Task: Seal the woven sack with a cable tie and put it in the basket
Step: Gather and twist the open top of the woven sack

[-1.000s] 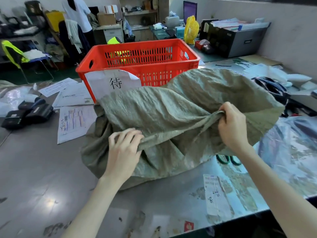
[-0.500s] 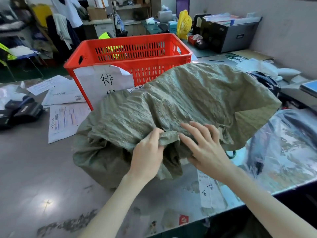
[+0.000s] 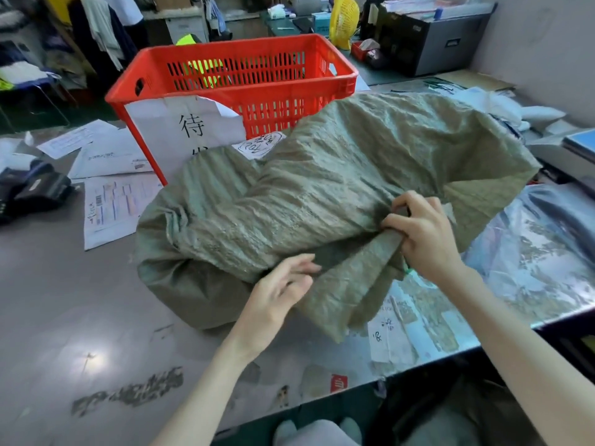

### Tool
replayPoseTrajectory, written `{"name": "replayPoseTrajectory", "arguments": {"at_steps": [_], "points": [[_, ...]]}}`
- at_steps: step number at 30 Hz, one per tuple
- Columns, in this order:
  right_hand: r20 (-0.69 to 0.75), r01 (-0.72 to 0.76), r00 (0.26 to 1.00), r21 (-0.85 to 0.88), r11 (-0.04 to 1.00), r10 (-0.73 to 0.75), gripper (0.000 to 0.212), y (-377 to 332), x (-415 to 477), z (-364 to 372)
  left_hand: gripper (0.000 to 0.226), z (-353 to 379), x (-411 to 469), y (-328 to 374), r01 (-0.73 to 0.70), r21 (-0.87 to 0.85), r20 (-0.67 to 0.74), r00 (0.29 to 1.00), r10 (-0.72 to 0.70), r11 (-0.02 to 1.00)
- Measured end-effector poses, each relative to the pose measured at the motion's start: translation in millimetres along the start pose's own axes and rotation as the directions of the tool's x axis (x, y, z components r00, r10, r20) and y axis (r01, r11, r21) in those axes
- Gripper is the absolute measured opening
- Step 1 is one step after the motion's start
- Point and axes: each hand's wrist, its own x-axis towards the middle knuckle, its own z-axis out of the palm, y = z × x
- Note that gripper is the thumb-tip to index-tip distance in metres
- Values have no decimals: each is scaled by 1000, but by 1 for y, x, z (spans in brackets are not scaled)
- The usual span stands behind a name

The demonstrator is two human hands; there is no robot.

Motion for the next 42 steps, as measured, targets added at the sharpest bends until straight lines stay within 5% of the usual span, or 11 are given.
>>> {"name": "replayPoseTrajectory", "arguments": {"at_steps": [6, 9, 12, 17, 23, 27, 31, 36, 42], "points": [[-115, -141, 984, -66, 988, 133, 5, 21, -11, -13, 43, -7, -14, -12, 120, -100, -372, 916, -149, 988], [-110, -135, 986, -111, 985, 123, 6, 23, -19, -16, 59, -9, -13, -8, 203, -275, -257, 926, -275, 940], [-51, -73, 996, -121, 990, 67, 12, 20, -29, -11, 64, -3, -1, 4, 141, -626, -185, 929, -321, 767], [57, 10, 998, -102, 995, -5, 9, 4, -52, -4, 54, 4, 28, 22, 85, -798, -167, 920, -355, 597], [289, -23, 956, -77, 997, 44, 15, -3, -78, -7, 32, 17, 54, 22, 280, -701, -253, 762, -596, 656], [464, -180, 871, -4, 984, 161, 35, -5, -83, -14, 37, 21, 55, 17, 274, -699, -269, 755, -598, 660], [578, -376, 797, 246, 893, 176, 46, -16, -73, -31, 32, 25, 50, 13, 247, -709, -267, 773, -576, 660], [366, -471, 873, 460, 753, 322, 34, -41, -41, -48, 34, 22, 40, 9, 301, -698, -209, 782, -587, 649], [278, -426, 903, 491, 760, 326, 65, -54, 7, -28, 39, 17, 36, 6, 283, -712, -196, 799, -569, 643]]}}
